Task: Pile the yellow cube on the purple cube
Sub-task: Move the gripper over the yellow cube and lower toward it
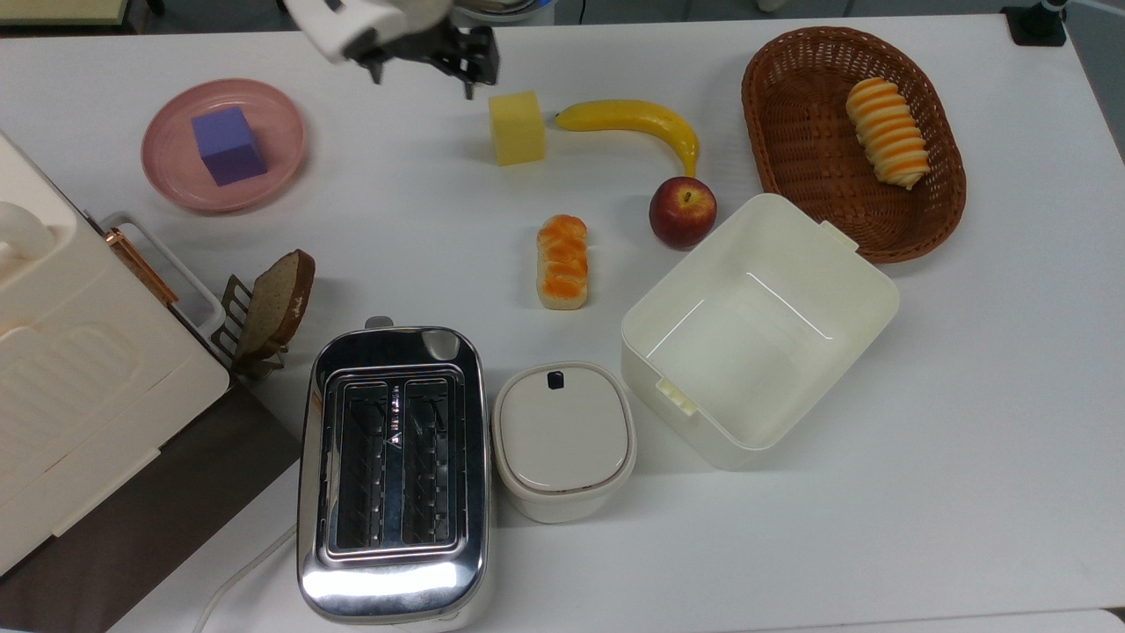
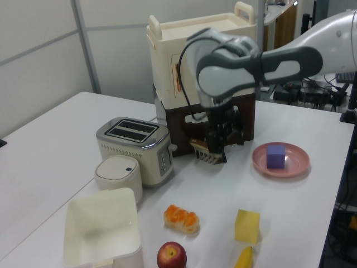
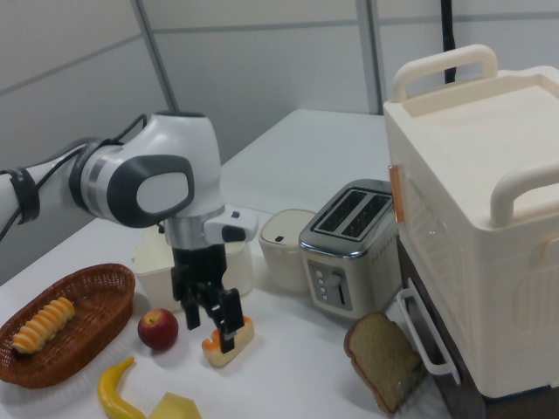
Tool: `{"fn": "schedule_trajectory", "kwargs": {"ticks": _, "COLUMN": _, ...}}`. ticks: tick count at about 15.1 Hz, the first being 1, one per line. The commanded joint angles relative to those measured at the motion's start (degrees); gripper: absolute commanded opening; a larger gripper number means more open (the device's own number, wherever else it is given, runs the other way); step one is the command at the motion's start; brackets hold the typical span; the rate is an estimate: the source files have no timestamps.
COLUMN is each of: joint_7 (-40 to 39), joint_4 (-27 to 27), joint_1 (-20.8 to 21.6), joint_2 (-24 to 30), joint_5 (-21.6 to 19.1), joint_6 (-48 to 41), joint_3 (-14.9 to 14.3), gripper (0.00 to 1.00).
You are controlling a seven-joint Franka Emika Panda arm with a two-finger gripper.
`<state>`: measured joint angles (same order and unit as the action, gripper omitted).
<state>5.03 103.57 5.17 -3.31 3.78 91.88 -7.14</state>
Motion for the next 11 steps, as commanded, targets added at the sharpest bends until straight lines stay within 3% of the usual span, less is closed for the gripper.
{"fn": "schedule_trajectory", "kwargs": {"ticks": 1, "joint_7": 0.1, "joint_4": 9.7, "joint_1": 5.1, "joint_2": 4.6, "joint_5": -0.3, "joint_6": 2.7, "joint_3": -0.2, "gripper": 1.0}}
{"fn": "schedule_trajectory", "kwargs": {"ticks": 3, "joint_7": 0.0, "joint_4": 17.6, "joint_1": 7.6, "joint_2": 9.4, "joint_5": -0.2, "joint_6": 6.8, "joint_3": -0.2, "gripper": 1.0}}
{"fn": "schedule_trajectory", "kwargs": {"ticks": 4, "joint_7": 0.0, "joint_4": 18.9, "joint_1": 8.4, "joint_2": 9.7, "joint_5": -0.2, "joint_6": 7.1, "joint_3": -0.2, "gripper": 1.0}}
{"fn": "schedule_trajectory", "kwargs": {"ticks": 8, "joint_7": 0.4, "joint_4": 24.6, "joint_1": 12.0, "joint_2": 7.0, "joint_5": -0.1, "joint_6": 14.1, "joint_3": -0.2, "gripper": 1.0}}
{"fn": "schedule_trajectory", "kwargs": {"ticks": 11, "joint_7": 0.5, "joint_4": 24.9, "joint_1": 12.3, "joint_2": 2.4, "joint_5": 0.0, "joint_6": 17.2, "joint_3": -0.2, "gripper": 1.0}}
